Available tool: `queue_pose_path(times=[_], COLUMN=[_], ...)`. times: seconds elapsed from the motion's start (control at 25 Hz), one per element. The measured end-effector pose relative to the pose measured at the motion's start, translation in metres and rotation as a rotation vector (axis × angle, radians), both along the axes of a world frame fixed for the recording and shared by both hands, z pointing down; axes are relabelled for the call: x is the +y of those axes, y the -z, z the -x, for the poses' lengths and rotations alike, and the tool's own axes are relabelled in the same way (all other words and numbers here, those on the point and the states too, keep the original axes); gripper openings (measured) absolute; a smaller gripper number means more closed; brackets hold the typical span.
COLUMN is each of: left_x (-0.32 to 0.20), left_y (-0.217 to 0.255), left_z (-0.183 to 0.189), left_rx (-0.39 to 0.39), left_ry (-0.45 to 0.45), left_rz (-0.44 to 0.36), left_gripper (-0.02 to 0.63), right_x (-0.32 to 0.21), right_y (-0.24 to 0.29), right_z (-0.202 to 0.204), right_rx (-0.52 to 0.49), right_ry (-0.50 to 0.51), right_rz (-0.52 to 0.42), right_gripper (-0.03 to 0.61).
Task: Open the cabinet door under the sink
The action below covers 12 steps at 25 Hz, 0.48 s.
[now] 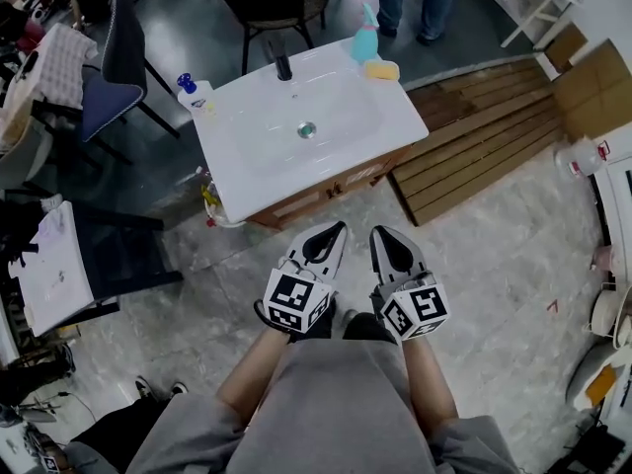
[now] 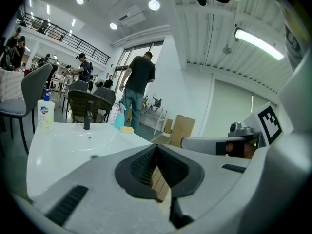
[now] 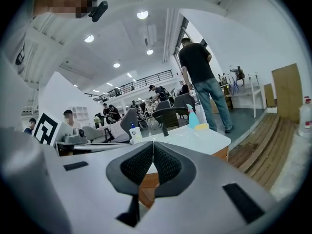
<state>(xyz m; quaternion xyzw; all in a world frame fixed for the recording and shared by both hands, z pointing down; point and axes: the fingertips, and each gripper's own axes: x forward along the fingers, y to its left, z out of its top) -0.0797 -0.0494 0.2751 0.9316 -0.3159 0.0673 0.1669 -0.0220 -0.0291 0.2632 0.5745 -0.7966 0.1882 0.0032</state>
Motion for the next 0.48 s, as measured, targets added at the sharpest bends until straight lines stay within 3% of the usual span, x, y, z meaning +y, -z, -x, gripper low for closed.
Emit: queue_pose_path(times=[0.48], left_x=[-0.035], left_y=[-0.053], left_z=[-0.006], left_rx=[-0.016], left_ry=[0.037], left_rz=[0.087], left_gripper=[0.008], right_x=[-0.042], right_y=[-0.052], right_z=[-0.009], right_rx=[-0.002], right_ry=[0.045], right_rz=[0.093], right_gripper=[0.011])
